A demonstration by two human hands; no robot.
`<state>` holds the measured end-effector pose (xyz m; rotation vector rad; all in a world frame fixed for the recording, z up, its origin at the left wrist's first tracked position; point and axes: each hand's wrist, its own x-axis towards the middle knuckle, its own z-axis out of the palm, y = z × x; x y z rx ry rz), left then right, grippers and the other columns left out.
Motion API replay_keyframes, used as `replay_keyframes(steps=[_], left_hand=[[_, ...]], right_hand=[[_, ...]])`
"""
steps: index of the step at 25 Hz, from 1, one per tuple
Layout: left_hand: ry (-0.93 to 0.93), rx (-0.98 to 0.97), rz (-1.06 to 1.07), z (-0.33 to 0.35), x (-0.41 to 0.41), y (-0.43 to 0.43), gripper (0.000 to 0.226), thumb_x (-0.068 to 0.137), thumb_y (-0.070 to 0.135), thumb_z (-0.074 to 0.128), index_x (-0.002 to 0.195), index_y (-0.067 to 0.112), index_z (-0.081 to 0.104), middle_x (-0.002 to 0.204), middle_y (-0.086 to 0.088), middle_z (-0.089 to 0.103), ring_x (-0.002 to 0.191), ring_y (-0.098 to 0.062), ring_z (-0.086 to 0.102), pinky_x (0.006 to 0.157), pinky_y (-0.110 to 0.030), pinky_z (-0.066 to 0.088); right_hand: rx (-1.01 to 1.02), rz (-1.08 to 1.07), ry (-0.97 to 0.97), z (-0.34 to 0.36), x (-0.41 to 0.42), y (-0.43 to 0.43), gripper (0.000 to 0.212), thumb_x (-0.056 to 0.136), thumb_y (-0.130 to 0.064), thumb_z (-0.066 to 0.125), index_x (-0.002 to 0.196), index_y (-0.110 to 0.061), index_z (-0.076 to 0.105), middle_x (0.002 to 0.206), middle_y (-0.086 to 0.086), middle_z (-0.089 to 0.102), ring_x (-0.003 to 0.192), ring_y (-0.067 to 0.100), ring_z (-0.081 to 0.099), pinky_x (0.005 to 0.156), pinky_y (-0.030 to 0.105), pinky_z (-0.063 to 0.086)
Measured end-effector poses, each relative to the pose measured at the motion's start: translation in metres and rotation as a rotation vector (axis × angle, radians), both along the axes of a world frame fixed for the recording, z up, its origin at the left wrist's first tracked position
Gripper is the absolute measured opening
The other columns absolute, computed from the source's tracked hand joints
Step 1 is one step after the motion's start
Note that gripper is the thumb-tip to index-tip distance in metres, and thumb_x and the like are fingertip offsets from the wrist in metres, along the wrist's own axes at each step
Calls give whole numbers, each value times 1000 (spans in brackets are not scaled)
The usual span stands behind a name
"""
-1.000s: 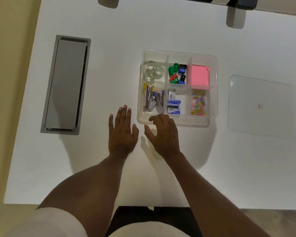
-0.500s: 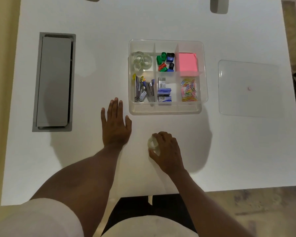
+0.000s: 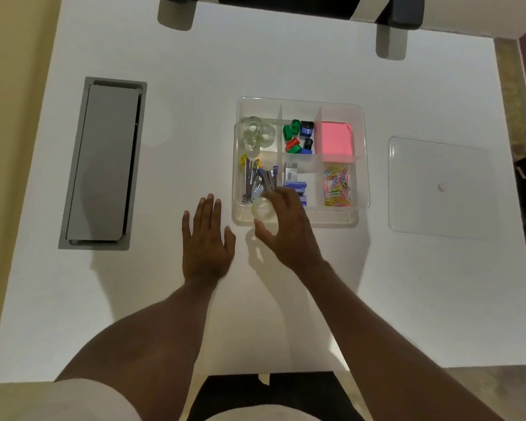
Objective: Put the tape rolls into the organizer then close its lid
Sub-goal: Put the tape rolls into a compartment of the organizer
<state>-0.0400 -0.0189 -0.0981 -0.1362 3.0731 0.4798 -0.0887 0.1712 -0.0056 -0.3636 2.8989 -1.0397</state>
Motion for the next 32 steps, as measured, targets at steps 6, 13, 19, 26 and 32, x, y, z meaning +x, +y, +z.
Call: replay_keyframes(steps=[6, 13, 19, 26, 32], left_hand=[[-3, 7, -4, -7, 1, -2, 67, 109, 48, 21, 171, 21, 15, 180, -1, 17, 168, -18, 12, 136, -55, 14], [-1, 5, -12, -10, 0, -2, 68, 109, 45, 24, 172, 22, 10, 181, 0, 13, 169, -18, 9, 137, -53, 12], [-38, 9, -8, -11, -1, -2, 68, 109, 47, 21, 172, 23, 11, 181, 0, 12, 169, -17, 9, 138, -50, 7], [-53, 4, -7, -8, -1, -1, 67, 109, 49, 17, 171, 24, 10, 180, 0, 14, 168, -19, 12, 137, -52, 10], [-73, 11, -2, -6, -2, -1, 68, 109, 50, 16, 171, 23, 14, 180, -1, 16, 168, -21, 15, 136, -55, 17]], right_hand=[[27, -22, 54, 31, -116, -2, 48, 84, -20, 74, 126, -12, 53, 127, 8, 50, 110, 20, 55, 86, 25, 53], [562, 33, 23, 30, -192, -7, 42, 85, -31, 73, 121, -15, 59, 116, 7, 65, 112, 29, 55, 96, 41, 40], [736, 99, -12, 17, -204, -19, 41, 85, -29, 73, 120, -12, 60, 112, 10, 67, 112, 32, 55, 98, 43, 39], [815, 130, -13, 15, -207, -16, 50, 83, -25, 73, 128, -13, 56, 121, 11, 61, 115, 33, 52, 98, 45, 37], [848, 206, 69, 14, -207, -12, 51, 81, -20, 71, 131, -22, 58, 132, 4, 59, 131, 29, 45, 108, 51, 28]])
